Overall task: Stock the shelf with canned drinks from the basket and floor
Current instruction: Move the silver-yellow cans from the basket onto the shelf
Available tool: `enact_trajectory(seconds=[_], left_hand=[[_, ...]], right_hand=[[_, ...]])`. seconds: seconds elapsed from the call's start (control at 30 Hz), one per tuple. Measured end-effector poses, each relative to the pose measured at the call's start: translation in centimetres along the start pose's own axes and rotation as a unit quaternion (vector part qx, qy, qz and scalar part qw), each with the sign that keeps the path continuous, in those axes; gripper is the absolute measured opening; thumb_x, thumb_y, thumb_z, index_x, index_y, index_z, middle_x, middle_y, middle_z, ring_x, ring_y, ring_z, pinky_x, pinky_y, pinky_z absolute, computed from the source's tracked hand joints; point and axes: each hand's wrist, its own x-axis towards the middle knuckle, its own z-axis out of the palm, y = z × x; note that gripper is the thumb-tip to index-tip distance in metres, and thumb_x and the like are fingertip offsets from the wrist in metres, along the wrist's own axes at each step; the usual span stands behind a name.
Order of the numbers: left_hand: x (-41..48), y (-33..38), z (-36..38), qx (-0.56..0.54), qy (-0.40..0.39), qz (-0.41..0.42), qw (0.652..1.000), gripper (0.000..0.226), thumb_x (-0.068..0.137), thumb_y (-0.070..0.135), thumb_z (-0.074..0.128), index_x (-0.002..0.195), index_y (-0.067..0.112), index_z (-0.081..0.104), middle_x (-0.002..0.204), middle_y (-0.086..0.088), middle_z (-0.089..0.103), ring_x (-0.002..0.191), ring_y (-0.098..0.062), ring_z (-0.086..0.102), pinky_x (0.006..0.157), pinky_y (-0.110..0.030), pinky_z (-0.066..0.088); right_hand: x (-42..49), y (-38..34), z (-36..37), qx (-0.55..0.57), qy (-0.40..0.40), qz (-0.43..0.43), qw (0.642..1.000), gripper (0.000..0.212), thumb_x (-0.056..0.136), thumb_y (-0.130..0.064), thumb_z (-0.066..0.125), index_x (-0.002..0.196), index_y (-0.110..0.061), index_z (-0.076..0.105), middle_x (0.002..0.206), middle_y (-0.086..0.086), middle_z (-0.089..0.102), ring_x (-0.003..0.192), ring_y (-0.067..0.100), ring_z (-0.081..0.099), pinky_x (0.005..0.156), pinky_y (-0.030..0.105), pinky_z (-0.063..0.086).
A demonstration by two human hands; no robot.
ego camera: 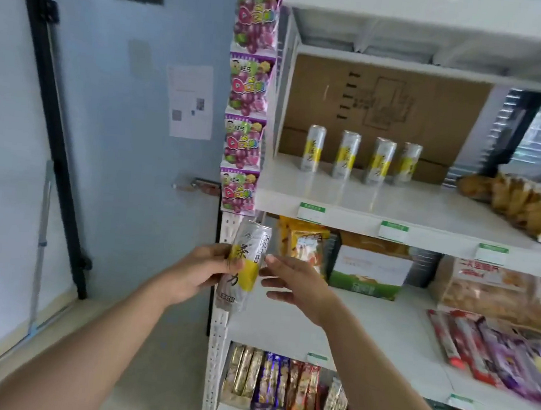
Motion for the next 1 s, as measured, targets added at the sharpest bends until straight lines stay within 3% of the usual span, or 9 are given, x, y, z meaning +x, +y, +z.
enact_trajectory(seconds=[0.1, 0.17, 0.27, 0.37, 0.47, 0.6, 0.73, 0.87, 1.0], left_hand=[[3.6, 2.9, 5.1, 0.008, -0.051, 0.02, 0.998, 0.097, 0.026, 0.051, 0.096, 0.11, 0.014, 0.067, 0.105, -0.008, 0.074, 0.092, -0.019, 0.072, 0.074, -0.026, 0.057], [5.8, 4.7, 8.3, 0.016, -0.087, 0.036, 0.995, 0.093, 0.032, 0.051, 0.095, 0.112, 0.014, 0.067, 0.108, -0.011, 0.073, 0.097, -0.023, 0.071, 0.079, -0.031, 0.058], [9.3, 7.1, 12.2, 0.024, -0.126, 0.057, 0.99, 0.058, 0.064, 0.031, 0.084, 0.114, 0.009, 0.065, 0.109, -0.013, 0.072, 0.101, -0.028, 0.067, 0.09, -0.038, 0.055], [12.7, 9.4, 15.8, 0.026, -0.152, 0.089, 0.984, 0.041, 0.07, 0.016, 0.07, 0.109, 0.008, 0.065, 0.098, -0.007, 0.074, 0.091, -0.022, 0.069, 0.079, -0.028, 0.057], [16.5, 11.2, 18.5, 0.03, -0.161, 0.128, 0.978, 0.038, 0.069, 0.017, 0.071, 0.106, 0.009, 0.066, 0.092, -0.003, 0.075, 0.086, -0.016, 0.069, 0.078, -0.028, 0.052], [21.7, 12.4, 21.5, 0.048, -0.172, 0.154, 0.972, 0.043, 0.069, 0.02, 0.075, 0.109, 0.01, 0.066, 0.102, -0.008, 0.074, 0.098, -0.024, 0.068, 0.091, -0.039, 0.051], [26.6, 12.9, 23.8, 0.085, -0.172, 0.156, 0.969, 0.042, 0.078, 0.01, 0.076, 0.118, 0.011, 0.062, 0.109, -0.004, 0.072, 0.104, -0.021, 0.066, 0.088, -0.032, 0.052], [30.0, 12.6, 25.2, 0.113, -0.162, 0.147, 0.969, 0.043, 0.077, 0.011, 0.078, 0.116, 0.015, 0.062, 0.105, 0.002, 0.071, 0.097, -0.011, 0.064, 0.075, -0.02, 0.048], [31.9, 12.7, 25.7, 0.144, -0.156, 0.145, 0.966, 0.042, 0.078, 0.013, 0.079, 0.116, 0.02, 0.063, 0.104, 0.008, 0.07, 0.097, -0.006, 0.064, 0.074, -0.016, 0.048]], right_hand=[[-1.9, -1.2, -5.3, 0.022, 0.056, -0.027, 0.998, 0.036, 0.09, -0.042, 0.064, 0.111, -0.013, 0.069, 0.102, 0.007, 0.073, 0.093, 0.019, 0.068, 0.089, 0.035, 0.056], [-3.0, -2.1, -8.3, 0.036, 0.081, -0.05, 0.995, 0.028, 0.093, -0.038, 0.061, 0.105, -0.015, 0.07, 0.091, 0.002, 0.072, 0.084, 0.014, 0.067, 0.085, 0.033, 0.056], [-3.9, -3.2, -12.1, 0.031, 0.13, -0.073, 0.988, 0.037, 0.095, -0.041, 0.057, 0.109, -0.009, 0.068, 0.089, 0.003, 0.069, 0.082, 0.015, 0.064, 0.085, 0.036, 0.055], [-4.0, -4.2, -15.2, 0.01, 0.181, -0.086, 0.98, 0.044, 0.096, -0.042, 0.055, 0.114, -0.004, 0.066, 0.099, 0.01, 0.07, 0.088, 0.02, 0.065, 0.083, 0.033, 0.056], [-3.1, -5.5, -18.1, -0.026, 0.239, -0.106, 0.965, 0.037, 0.093, -0.038, 0.061, 0.113, -0.008, 0.068, 0.105, 0.011, 0.072, 0.095, 0.02, 0.067, 0.086, 0.034, 0.057], [-0.1, -7.2, -22.0, -0.151, 0.303, -0.132, 0.932, 0.034, 0.076, -0.045, 0.076, 0.1, -0.022, 0.069, 0.096, 0.004, 0.073, 0.095, 0.025, 0.068, 0.09, 0.046, 0.055], [3.1, -8.3, -25.2, -0.196, 0.344, -0.142, 0.907, 0.04, 0.074, -0.039, 0.08, 0.105, -0.022, 0.062, 0.095, -0.002, 0.069, 0.09, 0.02, 0.063, 0.085, 0.039, 0.055], [5.4, -8.2, -27.4, -0.191, 0.37, -0.134, 0.899, 0.041, 0.074, -0.03, 0.082, 0.108, -0.023, 0.06, 0.094, -0.009, 0.068, 0.085, 0.012, 0.063, 0.079, 0.03, 0.056], [7.5, -7.9, -29.4, -0.213, 0.376, -0.111, 0.895, 0.039, 0.07, -0.034, 0.082, 0.103, -0.024, 0.063, 0.088, -0.009, 0.071, 0.081, 0.01, 0.066, 0.079, 0.036, 0.058]])
